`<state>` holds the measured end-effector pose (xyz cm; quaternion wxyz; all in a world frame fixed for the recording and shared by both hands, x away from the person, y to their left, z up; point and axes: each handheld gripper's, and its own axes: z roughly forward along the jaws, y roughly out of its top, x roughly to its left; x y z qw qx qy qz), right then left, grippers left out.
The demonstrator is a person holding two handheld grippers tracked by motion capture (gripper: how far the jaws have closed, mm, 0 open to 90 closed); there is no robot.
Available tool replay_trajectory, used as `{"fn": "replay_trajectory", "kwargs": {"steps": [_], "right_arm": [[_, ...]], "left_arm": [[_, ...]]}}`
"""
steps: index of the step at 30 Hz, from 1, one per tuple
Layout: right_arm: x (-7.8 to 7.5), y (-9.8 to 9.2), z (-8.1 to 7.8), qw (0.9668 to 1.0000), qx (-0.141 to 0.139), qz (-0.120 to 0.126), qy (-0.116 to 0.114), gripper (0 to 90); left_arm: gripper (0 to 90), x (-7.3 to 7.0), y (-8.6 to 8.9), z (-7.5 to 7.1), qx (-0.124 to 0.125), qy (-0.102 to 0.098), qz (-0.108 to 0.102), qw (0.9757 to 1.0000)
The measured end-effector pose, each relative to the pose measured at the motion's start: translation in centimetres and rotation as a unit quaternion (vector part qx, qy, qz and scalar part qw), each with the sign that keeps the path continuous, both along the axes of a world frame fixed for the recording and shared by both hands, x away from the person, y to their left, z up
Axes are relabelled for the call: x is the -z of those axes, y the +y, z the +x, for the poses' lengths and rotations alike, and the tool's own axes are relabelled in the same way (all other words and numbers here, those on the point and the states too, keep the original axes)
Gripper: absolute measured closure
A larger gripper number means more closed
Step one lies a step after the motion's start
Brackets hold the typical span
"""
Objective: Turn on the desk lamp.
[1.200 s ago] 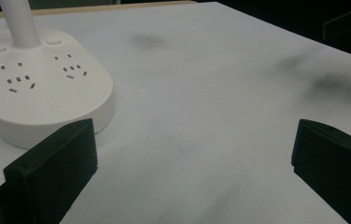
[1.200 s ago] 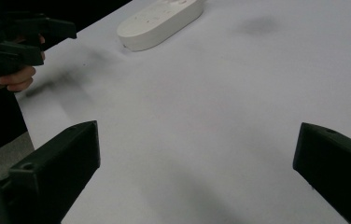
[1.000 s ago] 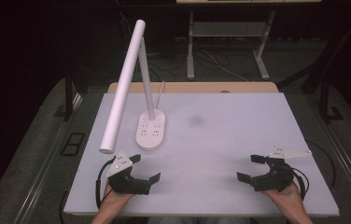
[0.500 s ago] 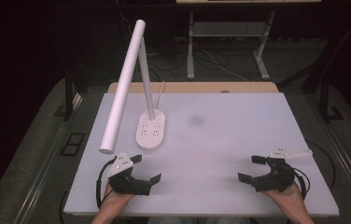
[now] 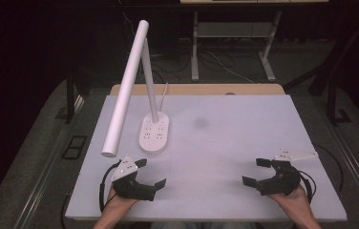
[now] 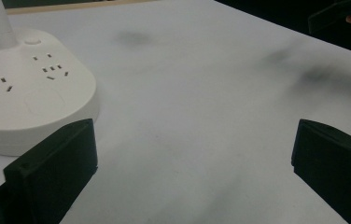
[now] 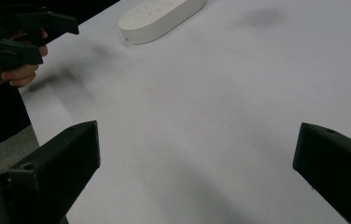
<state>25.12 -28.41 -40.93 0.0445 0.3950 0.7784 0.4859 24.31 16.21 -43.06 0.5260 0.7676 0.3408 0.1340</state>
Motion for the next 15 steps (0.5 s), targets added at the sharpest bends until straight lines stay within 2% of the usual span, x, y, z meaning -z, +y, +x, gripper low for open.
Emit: {"fn": "replay_trajectory", "kwargs": {"steps": [15], "right_arm": [[-1.2, 1.3, 1.4, 0.9998, -0.015, -0.005, 0.007, 0.0]], "left_arm": [[0.0, 0.0, -0.1, -0.1, 0.006, 0.001, 0.000, 1.0000]]}}
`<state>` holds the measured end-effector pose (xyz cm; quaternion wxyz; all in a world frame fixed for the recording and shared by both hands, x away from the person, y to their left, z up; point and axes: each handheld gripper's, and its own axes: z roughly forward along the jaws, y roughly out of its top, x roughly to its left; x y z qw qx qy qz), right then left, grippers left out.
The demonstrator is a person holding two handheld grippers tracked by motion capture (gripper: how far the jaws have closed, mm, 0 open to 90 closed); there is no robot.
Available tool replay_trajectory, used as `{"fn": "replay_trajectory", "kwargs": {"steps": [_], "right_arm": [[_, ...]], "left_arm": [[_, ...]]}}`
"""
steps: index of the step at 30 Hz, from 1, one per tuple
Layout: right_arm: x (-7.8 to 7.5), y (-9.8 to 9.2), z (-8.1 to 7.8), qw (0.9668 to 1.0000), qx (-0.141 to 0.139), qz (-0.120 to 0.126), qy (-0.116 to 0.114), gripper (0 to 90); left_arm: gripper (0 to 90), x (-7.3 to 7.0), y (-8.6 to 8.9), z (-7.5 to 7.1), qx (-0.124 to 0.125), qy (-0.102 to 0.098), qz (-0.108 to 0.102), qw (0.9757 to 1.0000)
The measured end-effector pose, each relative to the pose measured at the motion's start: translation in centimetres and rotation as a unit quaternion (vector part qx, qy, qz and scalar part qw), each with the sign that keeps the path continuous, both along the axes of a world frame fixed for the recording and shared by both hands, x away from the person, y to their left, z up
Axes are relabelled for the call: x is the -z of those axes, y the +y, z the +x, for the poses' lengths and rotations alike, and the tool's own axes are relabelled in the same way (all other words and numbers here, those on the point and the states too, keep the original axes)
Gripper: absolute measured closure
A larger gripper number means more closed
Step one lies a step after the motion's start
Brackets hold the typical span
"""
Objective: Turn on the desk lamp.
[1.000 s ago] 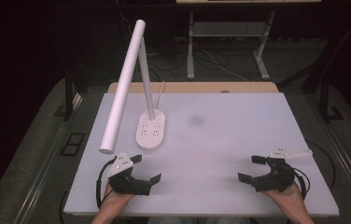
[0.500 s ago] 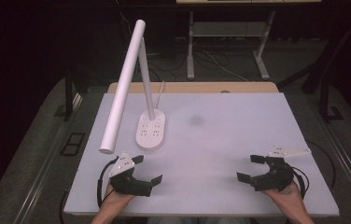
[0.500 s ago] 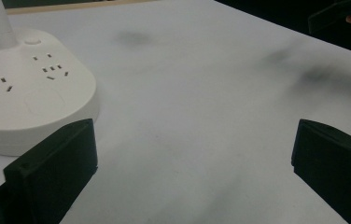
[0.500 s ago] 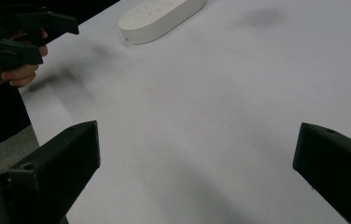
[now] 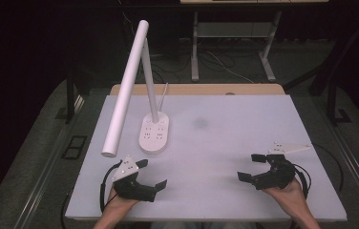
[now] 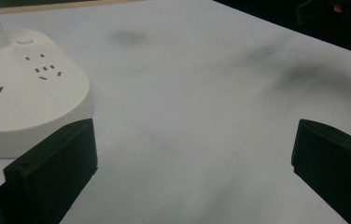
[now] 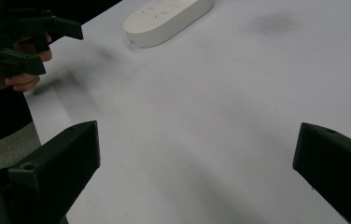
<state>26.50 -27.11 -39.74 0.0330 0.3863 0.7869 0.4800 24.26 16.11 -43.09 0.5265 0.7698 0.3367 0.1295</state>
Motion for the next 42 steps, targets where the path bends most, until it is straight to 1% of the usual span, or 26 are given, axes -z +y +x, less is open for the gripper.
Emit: {"fn": "replay_trajectory", "kwargs": {"steps": [4, 9, 19, 24, 25, 31, 35, 41, 42], "right_arm": [[-0.5, 0.4, 0.5, 1.0000, -0.001, 0.000, -0.003, 0.0], [-1.2, 1.0, 1.2, 0.9999, -0.010, 0.001, -0.006, 0.0], [-1.9, 2.0, 2.4, 0.9999, -0.017, 0.000, -0.003, 0.0], [-2.1, 2.3, 2.9, 0.9998, -0.020, -0.005, -0.001, 0.0], [-2.2, 2.5, 3.2, 0.9997, -0.022, -0.009, -0.001, 0.0], [-2.7, 3.0, 3.9, 0.9996, -0.026, -0.007, -0.001, 0.0], [-3.1, 3.8, 4.7, 0.9994, -0.034, -0.009, 0.002, 0.0], [-3.5, 4.6, 5.4, 0.9991, -0.039, -0.016, -0.002, 0.0], [-3.5, 4.7, 5.6, 0.9990, -0.041, -0.016, 0.000, 0.0]], "left_arm": [[0.0, 0.0, 0.1, 0.0, -0.002, 0.000, 0.000, 1.0000], [0.0, 0.0, 0.1, 0.0, -0.002, 0.000, 0.000, 1.0000], [0.0, 0.0, 0.2, 0.0, -0.003, 0.000, 0.001, 1.0000], [0.0, 0.0, 0.2, 0.0, -0.002, 0.000, 0.002, 1.0000], [0.0, 0.0, 0.2, 0.0, -0.002, -0.001, 0.002, 1.0000], [0.0, 0.0, 0.2, 0.0, -0.003, -0.002, 0.002, 1.0000], [0.0, 0.0, 0.2, 0.0, -0.004, -0.001, 0.000, 1.0000], [0.0, 0.0, 0.3, 0.0, -0.004, 0.000, -0.001, 1.0000], [0.0, 0.0, 0.3, 0.0, -0.005, 0.000, -0.002, 1.0000]]}}
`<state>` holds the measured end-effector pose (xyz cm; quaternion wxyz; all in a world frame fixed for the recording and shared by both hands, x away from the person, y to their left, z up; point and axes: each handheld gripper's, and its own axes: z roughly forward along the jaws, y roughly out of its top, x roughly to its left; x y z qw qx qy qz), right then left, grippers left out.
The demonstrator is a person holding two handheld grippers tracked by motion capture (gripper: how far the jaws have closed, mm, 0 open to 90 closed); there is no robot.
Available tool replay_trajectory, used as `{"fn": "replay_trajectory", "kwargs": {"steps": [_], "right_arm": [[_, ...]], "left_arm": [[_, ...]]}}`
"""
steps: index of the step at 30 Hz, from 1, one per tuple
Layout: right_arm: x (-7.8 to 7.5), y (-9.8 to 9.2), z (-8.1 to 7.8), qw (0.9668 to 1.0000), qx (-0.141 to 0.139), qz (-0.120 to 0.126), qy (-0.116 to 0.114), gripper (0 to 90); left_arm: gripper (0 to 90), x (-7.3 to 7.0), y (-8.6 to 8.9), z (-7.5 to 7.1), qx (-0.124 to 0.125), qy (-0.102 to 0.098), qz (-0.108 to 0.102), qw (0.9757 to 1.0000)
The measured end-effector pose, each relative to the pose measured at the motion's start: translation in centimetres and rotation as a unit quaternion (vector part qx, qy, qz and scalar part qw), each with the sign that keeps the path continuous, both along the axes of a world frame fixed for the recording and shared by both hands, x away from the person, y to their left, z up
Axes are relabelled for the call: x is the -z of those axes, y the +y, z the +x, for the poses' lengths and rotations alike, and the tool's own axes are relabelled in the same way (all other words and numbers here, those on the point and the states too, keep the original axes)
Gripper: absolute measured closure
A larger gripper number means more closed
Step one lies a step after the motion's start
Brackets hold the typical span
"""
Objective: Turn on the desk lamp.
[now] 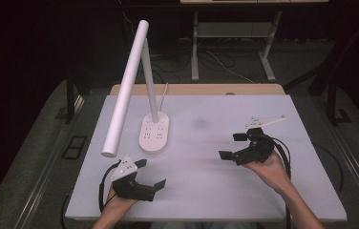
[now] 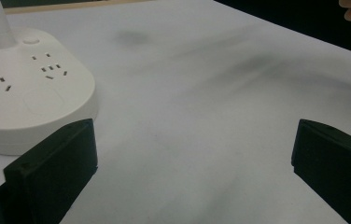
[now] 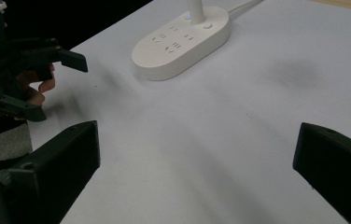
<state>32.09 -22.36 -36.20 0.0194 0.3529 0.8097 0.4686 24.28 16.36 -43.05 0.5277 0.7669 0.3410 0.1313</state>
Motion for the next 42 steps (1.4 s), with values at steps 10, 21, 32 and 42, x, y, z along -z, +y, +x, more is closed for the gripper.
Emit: {"fn": "replay_trajectory", "kwargs": {"steps": [10, 21, 32, 42], "right_arm": [[-0.6, 1.2, 1.6, 1.0000, -0.004, -0.001, -0.001, 0.0], [-1.0, 2.8, 3.0, 0.9999, -0.009, -0.007, -0.002, 0.0], [-1.1, 4.3, 4.5, 0.9998, -0.009, -0.015, 0.006, 0.0], [-0.8, 5.9, 5.9, 0.9997, -0.009, -0.019, 0.009, 0.0]], "left_arm": [[0.0, 0.0, 0.1, 0.0, 0.000, -0.001, 0.001, 1.0000], [0.0, 0.0, 0.1, 0.0, 0.000, -0.001, 0.000, 1.0000], [0.0, 0.0, 0.1, 0.0, 0.001, -0.001, 0.000, 1.0000], [0.0, 0.0, 0.1, 0.0, 0.002, -0.001, 0.001, 1.0000]]}}
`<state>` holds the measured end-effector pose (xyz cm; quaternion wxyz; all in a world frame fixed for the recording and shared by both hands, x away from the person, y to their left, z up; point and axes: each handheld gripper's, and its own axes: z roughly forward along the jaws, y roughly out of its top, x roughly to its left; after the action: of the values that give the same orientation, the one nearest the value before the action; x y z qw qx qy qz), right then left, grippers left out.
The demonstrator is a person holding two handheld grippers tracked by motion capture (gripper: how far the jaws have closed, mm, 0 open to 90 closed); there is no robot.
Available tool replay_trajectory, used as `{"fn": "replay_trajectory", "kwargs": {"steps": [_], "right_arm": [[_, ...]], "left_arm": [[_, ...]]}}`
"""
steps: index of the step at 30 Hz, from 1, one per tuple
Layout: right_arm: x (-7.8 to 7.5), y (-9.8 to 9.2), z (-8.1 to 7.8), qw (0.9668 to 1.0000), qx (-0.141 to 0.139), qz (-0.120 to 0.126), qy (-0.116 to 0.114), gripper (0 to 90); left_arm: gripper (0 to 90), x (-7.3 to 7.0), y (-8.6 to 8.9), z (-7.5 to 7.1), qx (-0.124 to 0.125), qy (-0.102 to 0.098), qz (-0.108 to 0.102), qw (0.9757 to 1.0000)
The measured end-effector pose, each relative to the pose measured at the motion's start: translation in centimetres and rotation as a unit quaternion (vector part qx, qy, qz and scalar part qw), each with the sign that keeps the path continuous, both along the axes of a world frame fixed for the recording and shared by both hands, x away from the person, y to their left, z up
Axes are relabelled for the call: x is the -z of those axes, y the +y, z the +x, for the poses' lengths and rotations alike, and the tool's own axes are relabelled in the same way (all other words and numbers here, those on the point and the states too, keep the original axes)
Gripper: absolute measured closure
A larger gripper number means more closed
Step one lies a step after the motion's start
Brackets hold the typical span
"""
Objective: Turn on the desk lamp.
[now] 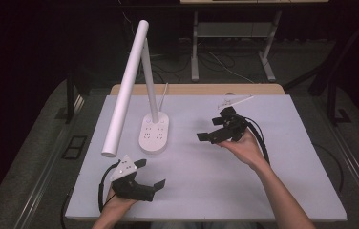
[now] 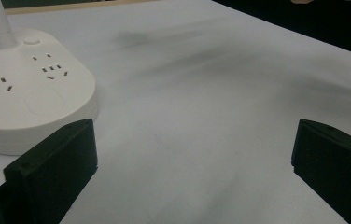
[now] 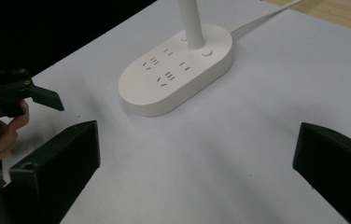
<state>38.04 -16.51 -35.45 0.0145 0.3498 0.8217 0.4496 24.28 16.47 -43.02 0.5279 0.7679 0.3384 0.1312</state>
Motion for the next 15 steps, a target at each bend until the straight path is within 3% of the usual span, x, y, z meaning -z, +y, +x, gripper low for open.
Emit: {"fn": "replay_trajectory", "kwargs": {"steps": [15], "right_arm": [[1.6, 1.9, 2.2, 0.9997, 0.012, 0.017, 0.015, 0.0]], "left_arm": [[0.0, 0.0, 0.1, 0.0, 0.000, 0.000, -0.002, 1.0000]]}}
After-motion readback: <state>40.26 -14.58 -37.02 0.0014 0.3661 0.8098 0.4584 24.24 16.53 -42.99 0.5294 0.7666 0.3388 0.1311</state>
